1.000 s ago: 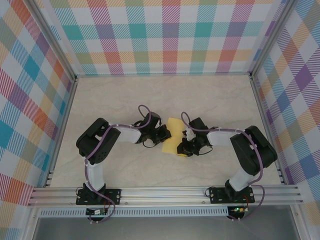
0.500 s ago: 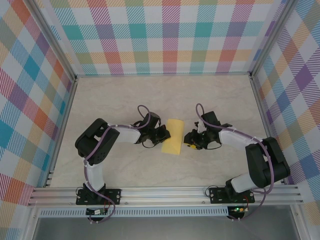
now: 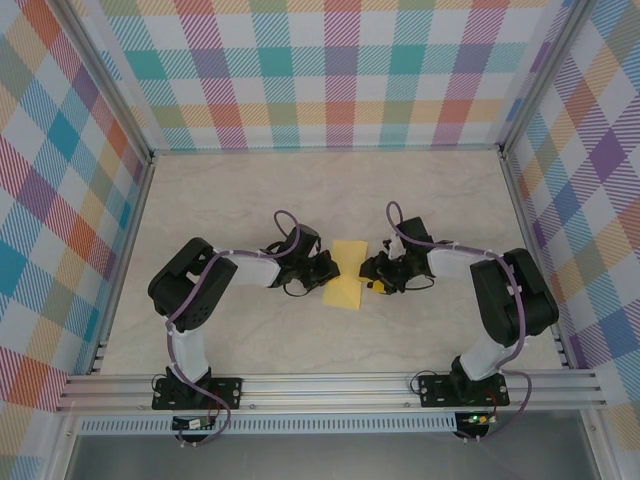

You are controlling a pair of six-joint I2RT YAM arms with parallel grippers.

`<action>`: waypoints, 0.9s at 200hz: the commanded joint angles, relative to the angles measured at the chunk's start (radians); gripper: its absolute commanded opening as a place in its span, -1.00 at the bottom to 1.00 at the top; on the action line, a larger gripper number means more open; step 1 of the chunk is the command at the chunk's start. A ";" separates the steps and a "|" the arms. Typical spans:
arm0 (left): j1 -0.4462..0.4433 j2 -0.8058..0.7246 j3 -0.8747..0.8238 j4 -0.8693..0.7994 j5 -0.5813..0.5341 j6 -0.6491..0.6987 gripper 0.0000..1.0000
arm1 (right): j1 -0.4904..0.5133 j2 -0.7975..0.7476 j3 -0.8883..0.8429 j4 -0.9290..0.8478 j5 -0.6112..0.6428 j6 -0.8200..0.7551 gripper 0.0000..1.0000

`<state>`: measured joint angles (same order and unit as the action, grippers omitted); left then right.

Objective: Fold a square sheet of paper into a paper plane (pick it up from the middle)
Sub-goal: Turn over the paper at the center of the table.

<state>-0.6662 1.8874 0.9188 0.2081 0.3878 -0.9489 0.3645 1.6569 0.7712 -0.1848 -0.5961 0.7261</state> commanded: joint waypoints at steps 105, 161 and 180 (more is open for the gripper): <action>-0.005 0.004 0.008 -0.078 -0.015 0.016 -0.96 | 0.021 0.105 0.060 0.078 -0.113 -0.019 -0.22; -0.004 -0.019 0.007 -0.066 -0.009 0.002 -0.94 | 0.022 0.114 0.064 0.063 -0.092 -0.051 -0.33; -0.004 -0.047 0.009 -0.071 -0.012 0.001 -0.91 | 0.022 0.119 0.062 0.070 -0.094 -0.071 -0.37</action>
<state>-0.6662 1.8843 0.9207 0.2001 0.3878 -0.9497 0.3805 1.7554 0.8101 -0.1207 -0.6777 0.7029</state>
